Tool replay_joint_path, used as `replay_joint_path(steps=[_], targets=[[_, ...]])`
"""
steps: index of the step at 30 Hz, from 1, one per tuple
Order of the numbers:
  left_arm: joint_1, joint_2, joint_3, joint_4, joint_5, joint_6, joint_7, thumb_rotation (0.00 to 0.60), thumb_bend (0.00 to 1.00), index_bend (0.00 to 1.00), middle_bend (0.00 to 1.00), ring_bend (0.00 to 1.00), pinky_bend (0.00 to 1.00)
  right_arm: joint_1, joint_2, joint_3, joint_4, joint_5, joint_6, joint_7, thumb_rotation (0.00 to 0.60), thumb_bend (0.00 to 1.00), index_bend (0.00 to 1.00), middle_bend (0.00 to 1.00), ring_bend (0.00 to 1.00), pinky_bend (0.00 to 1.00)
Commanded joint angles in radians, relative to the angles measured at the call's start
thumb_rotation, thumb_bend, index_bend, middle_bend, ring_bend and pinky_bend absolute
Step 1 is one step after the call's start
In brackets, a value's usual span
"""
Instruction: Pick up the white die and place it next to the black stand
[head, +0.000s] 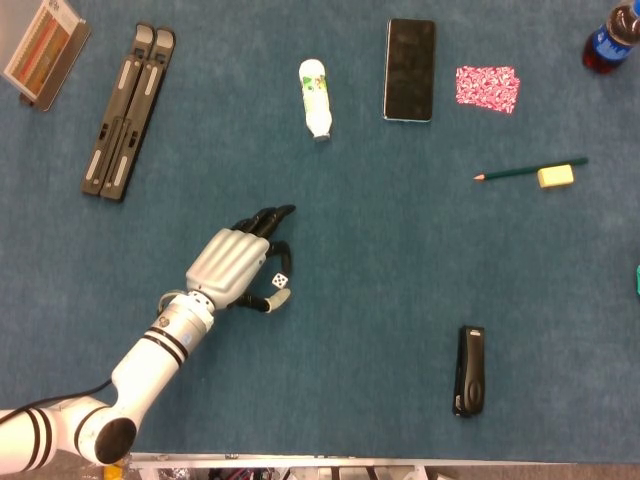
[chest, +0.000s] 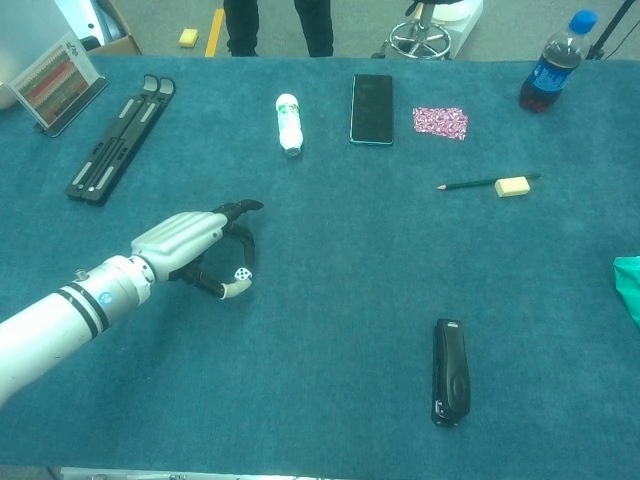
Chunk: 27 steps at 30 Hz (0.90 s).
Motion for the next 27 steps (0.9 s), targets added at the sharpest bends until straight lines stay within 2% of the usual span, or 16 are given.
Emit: replay_joint_path(steps=[1,12,19,23,27], targets=[[-0.002,-0.005,0.0,0.007,-0.003,-0.002,0.001,0.501,0.31,0.45,0.0,0.0,0.17,-0.001,0.001,0.0,0.0,0.001,0.0,-0.001,0.6,0.03,0.54,0.41,0.36,0.44],[-0.003,-0.013,0.009,0.022,-0.009,-0.005,0.006,0.501,0.31,0.45,0.0,0.0,0.17,-0.005,0.002,-0.001,0.0,0.002,0.001,0.003,0.6,0.03,0.54,0.41,0.36,0.44],[-0.003,-0.01,0.017,0.03,-0.007,-0.01,0.002,0.532,0.31,0.46,0.0,0.0,0.17,-0.007,0.001,-0.001,0.002,0.005,-0.002,0.003,0.6,0.03,0.54,0.41,0.36,0.44],[-0.001,-0.011,0.019,0.034,-0.007,-0.009,-0.002,0.591,0.31,0.46,0.0,0.0,0.17,-0.007,0.0,-0.001,0.003,0.004,-0.002,0.005,0.6,0.03,0.54,0.41,0.36,0.44],[0.0,-0.013,0.021,0.039,-0.002,-0.007,-0.006,0.6,0.31,0.46,0.0,0.0,0.17,-0.009,-0.001,-0.001,0.004,0.006,-0.002,0.005,0.6,0.03,0.54,0.41,0.36,0.44]])
